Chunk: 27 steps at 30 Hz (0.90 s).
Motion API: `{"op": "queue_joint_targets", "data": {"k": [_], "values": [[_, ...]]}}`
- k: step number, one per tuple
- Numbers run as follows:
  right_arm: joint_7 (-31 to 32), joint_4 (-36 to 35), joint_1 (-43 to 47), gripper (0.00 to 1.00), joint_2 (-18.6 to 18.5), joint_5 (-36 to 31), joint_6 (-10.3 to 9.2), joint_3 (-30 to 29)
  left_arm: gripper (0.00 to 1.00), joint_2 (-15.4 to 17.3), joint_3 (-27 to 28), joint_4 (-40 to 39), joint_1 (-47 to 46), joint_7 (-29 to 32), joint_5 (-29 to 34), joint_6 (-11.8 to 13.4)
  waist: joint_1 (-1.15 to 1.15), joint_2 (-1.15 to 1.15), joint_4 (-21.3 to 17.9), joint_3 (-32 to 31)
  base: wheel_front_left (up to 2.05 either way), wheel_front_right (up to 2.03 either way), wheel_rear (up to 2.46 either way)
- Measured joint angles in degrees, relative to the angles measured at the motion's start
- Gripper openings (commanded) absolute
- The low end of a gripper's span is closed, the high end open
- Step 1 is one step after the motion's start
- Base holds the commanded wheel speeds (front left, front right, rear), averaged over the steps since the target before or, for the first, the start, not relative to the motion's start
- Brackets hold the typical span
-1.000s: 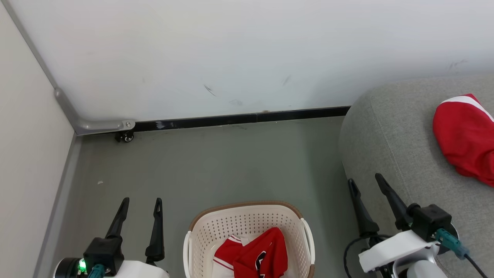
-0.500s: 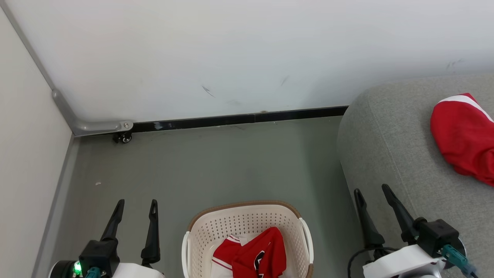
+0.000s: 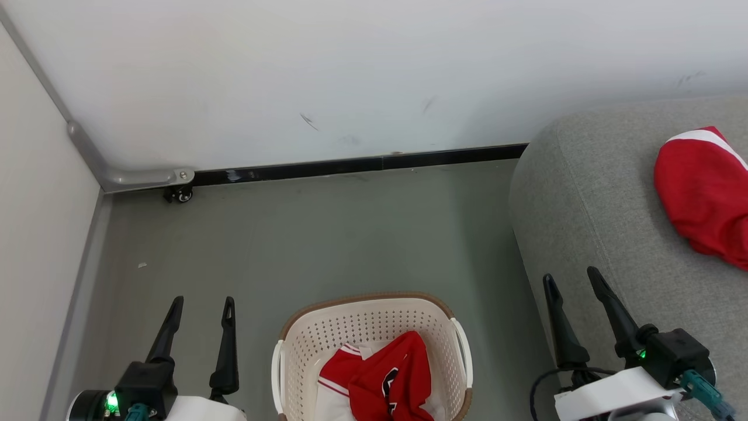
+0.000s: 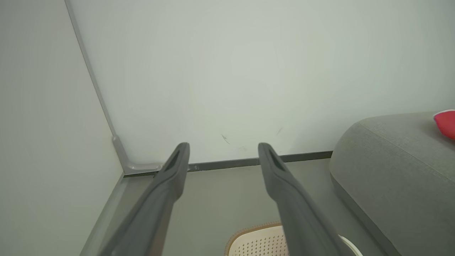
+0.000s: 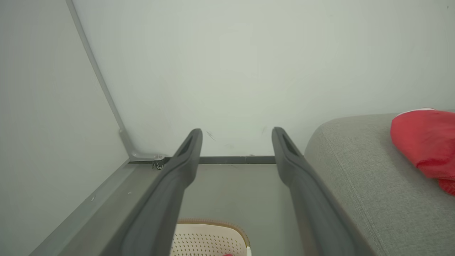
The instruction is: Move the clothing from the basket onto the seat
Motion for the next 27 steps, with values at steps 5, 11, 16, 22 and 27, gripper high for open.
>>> {"op": "queue_joint_targets", "data": {"k": [5,11,16,22,27], "values": [[0.1,-1.5,0.6,1.00,0.1,-0.1,0.00,-0.6,1.00,0.4,-0.1,-0.3,-0.1,0.0,0.7,0.0,0.00,0.00,-0.2,1.0,0.00,0.00,0.00],[0.5,-3.4,1.0,1.00,0.3,-0.3,0.00,-1.4,1.00,0.8,-1.4,-0.1,-0.9,0.0,1.7,-1.1,0.00,0.00,-0.6,2.6,0.00,0.00,0.00],[0.5,-5.1,1.0,1.00,0.4,-1.1,0.00,-2.9,1.00,1.2,-2.5,0.8,-2.8,0.0,2.2,-1.9,0.00,0.00,-1.1,3.9,0.00,0.00,0.00],[0.6,-7.2,1.2,1.00,0.5,-1.9,0.00,-5.2,1.00,1.4,-4.9,2.5,-5.5,0.0,3.7,-3.1,0.00,0.00,-2.0,6.3,0.00,0.00,0.00],[0.8,-9.6,2.2,1.00,0.6,-2.6,0.00,-7.7,1.00,0.5,-6.9,4.5,-9.0,0.2,4.3,-4.6,0.00,0.00,-3.0,9.0,0.00,0.00,0.00]]}}
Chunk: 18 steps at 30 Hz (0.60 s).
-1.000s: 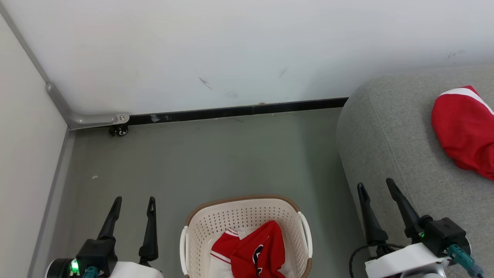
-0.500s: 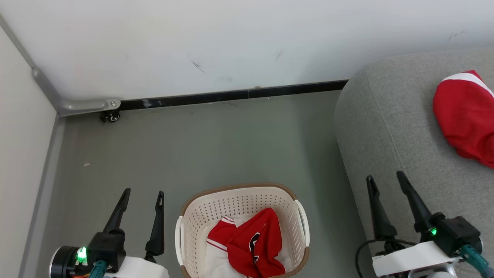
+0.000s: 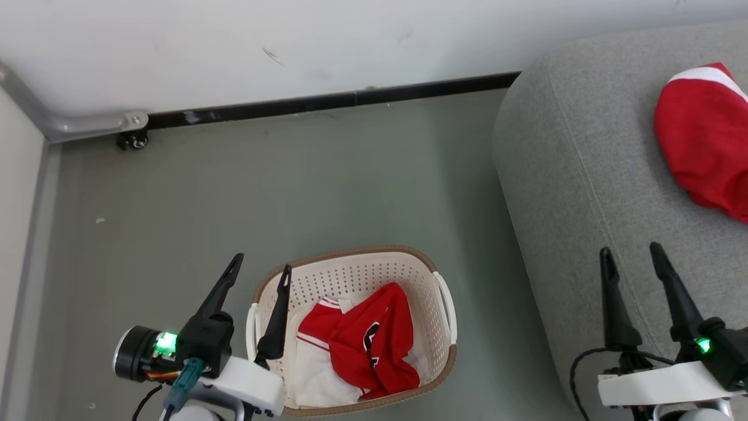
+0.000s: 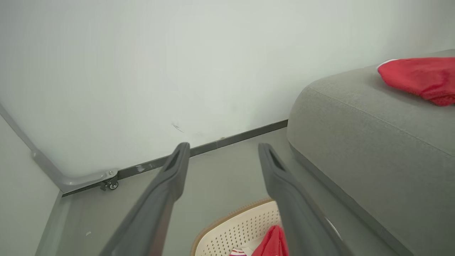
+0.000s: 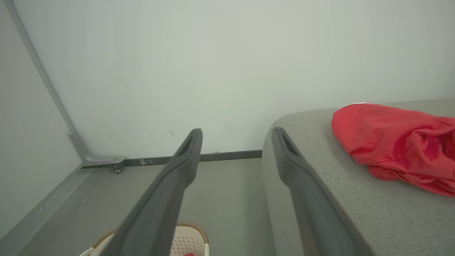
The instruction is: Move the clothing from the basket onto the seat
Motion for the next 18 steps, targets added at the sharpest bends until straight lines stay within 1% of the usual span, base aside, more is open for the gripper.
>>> {"op": "queue_joint_targets", "data": {"k": [3,8,11,13,18], "values": [[0.0,-1.6,0.0,1.00,0.1,-0.1,0.00,-1.0,1.00,-0.4,-0.8,0.9,-1.8,0.2,0.4,-0.5,0.00,0.00,-0.6,1.5,0.00,0.00,0.00],[-0.2,-4.4,0.0,1.00,0.2,0.0,0.00,-1.1,1.00,-0.9,-2.2,2.7,-4.9,0.6,1.1,-1.5,0.00,0.00,-1.7,4.3,0.00,0.00,0.00],[-0.3,-5.6,-0.2,1.00,0.2,0.0,0.00,-1.4,1.00,-1.5,-2.8,3.5,-6.6,0.6,1.4,-1.7,0.00,0.00,-2.5,6.2,0.00,0.00,0.00],[-0.3,-6.3,-0.3,1.00,0.2,0.0,0.00,-1.6,1.00,-1.5,-3.1,4.5,-7.8,0.6,1.4,-2.4,0.00,0.00,-3.0,7.4,0.00,0.00,0.00],[-0.4,-7.7,-1.0,1.00,0.3,0.2,0.00,-2.4,1.00,-1.5,-4.1,6.9,-10.5,0.8,2.9,-3.0,0.00,0.00,-4.4,10.6,0.00,0.00,0.00]]}}
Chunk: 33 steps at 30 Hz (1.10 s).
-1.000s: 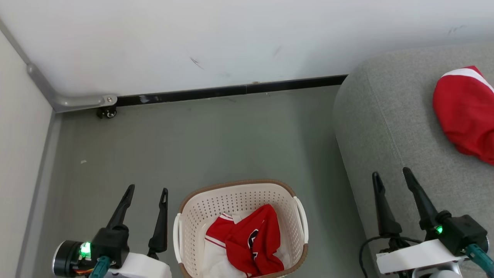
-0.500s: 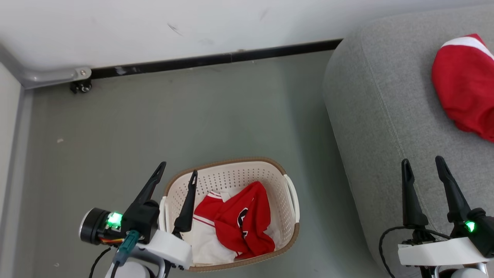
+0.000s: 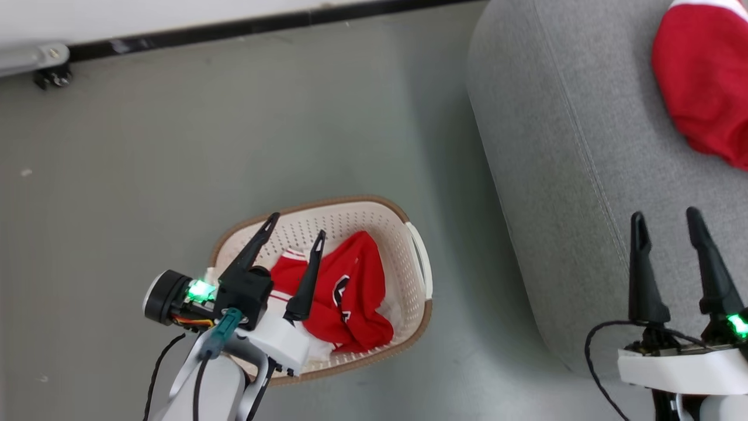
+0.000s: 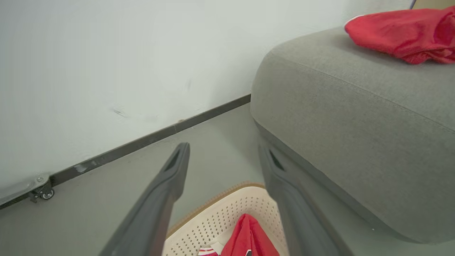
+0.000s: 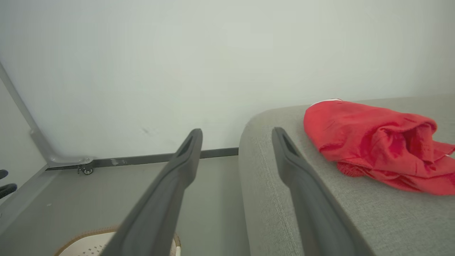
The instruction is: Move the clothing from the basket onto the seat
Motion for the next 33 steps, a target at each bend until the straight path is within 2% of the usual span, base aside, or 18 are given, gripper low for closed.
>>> {"op": "queue_joint_targets", "data": {"k": [15,33], "values": [[-0.5,-2.1,-3.4,1.00,0.1,1.5,0.00,-0.2,1.00,1.0,-1.7,8.0,-5.4,1.4,2.5,-0.9,0.00,0.00,-4.1,9.3,0.00,0.00,0.00],[-1.1,-3.0,-9.9,1.00,0.1,3.9,0.00,1.7,1.00,3.8,-1.7,16.8,-12.7,3.7,5.1,-1.5,0.00,0.00,-8.2,19.5,0.00,0.00,0.00]]}}
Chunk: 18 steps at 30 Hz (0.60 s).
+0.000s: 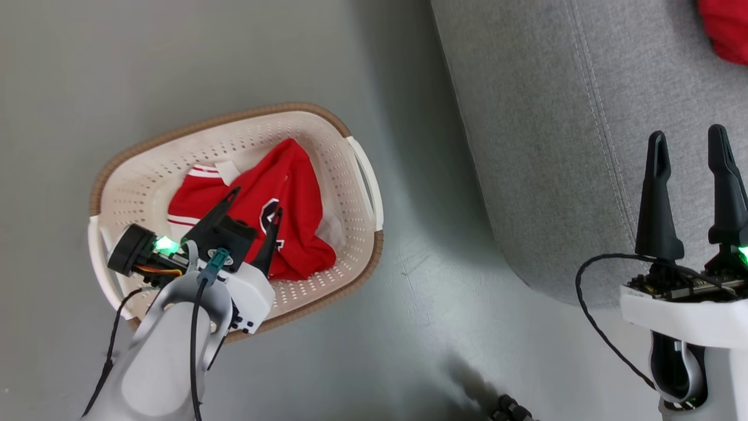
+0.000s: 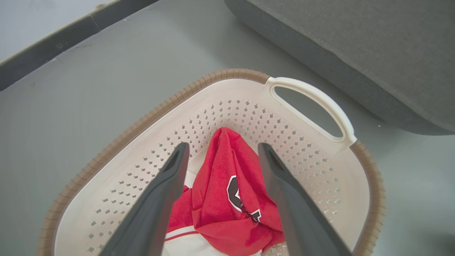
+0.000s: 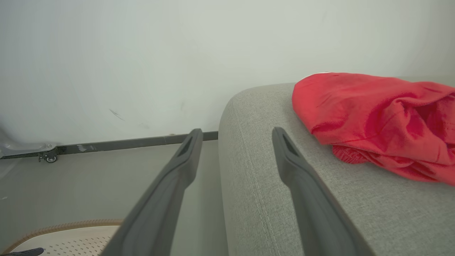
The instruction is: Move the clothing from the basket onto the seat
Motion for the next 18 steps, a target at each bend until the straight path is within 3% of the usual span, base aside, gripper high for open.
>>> {"op": "queue_joint_targets", "data": {"k": [18], "values": [[0.0,-0.4,-5.6,1.00,0.0,2.8,0.00,1.8,1.00,3.1,-2.6,7.1,-6.6,4.1,3.9,-1.9,0.00,0.00,-3.8,8.0,0.00,0.00,0.00]]}}
